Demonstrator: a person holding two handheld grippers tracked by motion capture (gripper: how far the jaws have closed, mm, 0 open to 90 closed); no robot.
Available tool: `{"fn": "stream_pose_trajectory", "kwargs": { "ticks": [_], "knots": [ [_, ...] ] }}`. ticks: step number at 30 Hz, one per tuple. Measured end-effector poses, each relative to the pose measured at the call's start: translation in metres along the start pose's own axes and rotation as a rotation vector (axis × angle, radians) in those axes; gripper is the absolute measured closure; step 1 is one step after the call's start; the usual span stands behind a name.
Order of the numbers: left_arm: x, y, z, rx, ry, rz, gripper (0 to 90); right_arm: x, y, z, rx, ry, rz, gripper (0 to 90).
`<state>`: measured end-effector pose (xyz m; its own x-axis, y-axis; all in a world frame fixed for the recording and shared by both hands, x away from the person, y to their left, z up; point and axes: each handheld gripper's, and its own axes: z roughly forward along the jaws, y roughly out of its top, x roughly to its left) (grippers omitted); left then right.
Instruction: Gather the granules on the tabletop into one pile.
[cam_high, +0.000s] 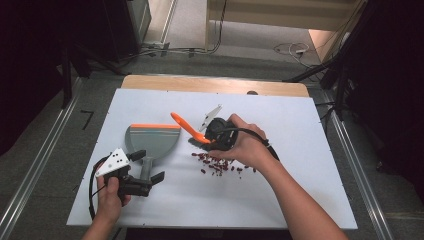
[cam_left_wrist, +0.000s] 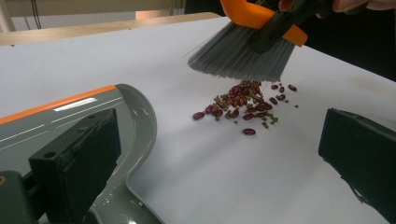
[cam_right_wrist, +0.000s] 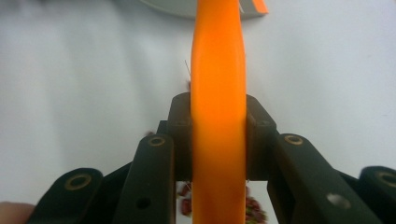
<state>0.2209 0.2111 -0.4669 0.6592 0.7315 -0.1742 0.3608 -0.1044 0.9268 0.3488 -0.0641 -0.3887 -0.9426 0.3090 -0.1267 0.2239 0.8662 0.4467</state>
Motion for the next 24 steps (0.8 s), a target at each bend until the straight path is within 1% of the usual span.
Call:
{"fn": "stream_pose_trajectory", "kwargs": {
  "ticks": [1,2,3,4,5,6,8,10,11,12,13,15,16,17,18,19,21,24],
  "knots": [
    [0.000,0.000,0.000,0.000,0.001,0.000,0.0,0.003,0.003,0.001,0.010,0.021,0.033,68.4],
    [0.000,0.000,0.000,-0.002,0.000,-0.001,0.0,0.006,0.008,0.006,0.019,0.079,0.082,68.4],
    [0.000,0.000,0.000,-0.003,0.000,0.001,0.0,0.008,0.010,0.009,0.016,0.098,0.111,68.5],
    [0.000,0.000,0.000,-0.003,0.000,0.001,0.0,0.008,0.010,0.009,0.016,0.098,0.111,68.5],
    [0.000,0.000,-0.001,-0.003,0.001,0.000,0.0,0.010,0.012,0.012,0.019,0.128,0.135,68.5],
    [0.000,0.000,-0.001,-0.003,0.002,0.001,0.0,0.012,0.015,0.017,0.029,0.159,0.180,68.5],
    [0.001,0.000,-0.002,-0.005,0.002,0.000,0.0,0.012,0.018,0.025,0.030,0.209,0.235,68.5],
    [0.001,0.000,-0.002,-0.006,0.003,-0.002,0.0,0.011,0.018,0.034,0.045,0.280,0.326,68.5],
    [0.001,0.000,-0.002,-0.006,0.004,-0.002,0.0,0.010,0.018,0.038,0.049,0.297,0.374,68.5],
    [0.001,0.000,-0.003,-0.009,0.003,-0.003,0.0,0.009,0.017,0.043,0.055,0.308,0.411,68.5],
    [0.001,0.000,-0.003,-0.009,0.003,-0.003,0.0,0.008,0.016,0.049,0.063,0.311,0.433,68.4],
    [0.002,0.000,-0.003,-0.008,0.003,-0.002,0.0,0.004,0.010,0.059,0.058,0.337,0.501,68.4],
    [0.002,0.000,-0.003,-0.008,0.004,-0.003,0.0,0.001,0.006,0.064,0.058,0.345,0.520,68.4],
    [0.002,0.000,-0.003,-0.008,0.004,-0.002,0.0,-0.004,0.000,0.070,0.052,0.313,0.546,68.6],
    [0.002,0.000,-0.003,-0.008,0.004,-0.002,0.0,-0.004,0.000,0.070,0.052,0.313,0.546,68.6],
    [0.002,0.000,-0.003,-0.008,0.004,-0.002,0.0,-0.008,-0.004,0.071,0.041,0.313,0.569,68.6],
    [0.001,0.000,-0.003,-0.006,0.004,-0.003,0.0,-0.015,-0.010,0.073,0.039,0.300,0.590,68.4],
    [0.000,0.000,-0.002,-0.002,0.003,-0.001,0.0,-0.020,-0.018,0.074,0.043,0.285,0.615,68.0]
  ]
}}
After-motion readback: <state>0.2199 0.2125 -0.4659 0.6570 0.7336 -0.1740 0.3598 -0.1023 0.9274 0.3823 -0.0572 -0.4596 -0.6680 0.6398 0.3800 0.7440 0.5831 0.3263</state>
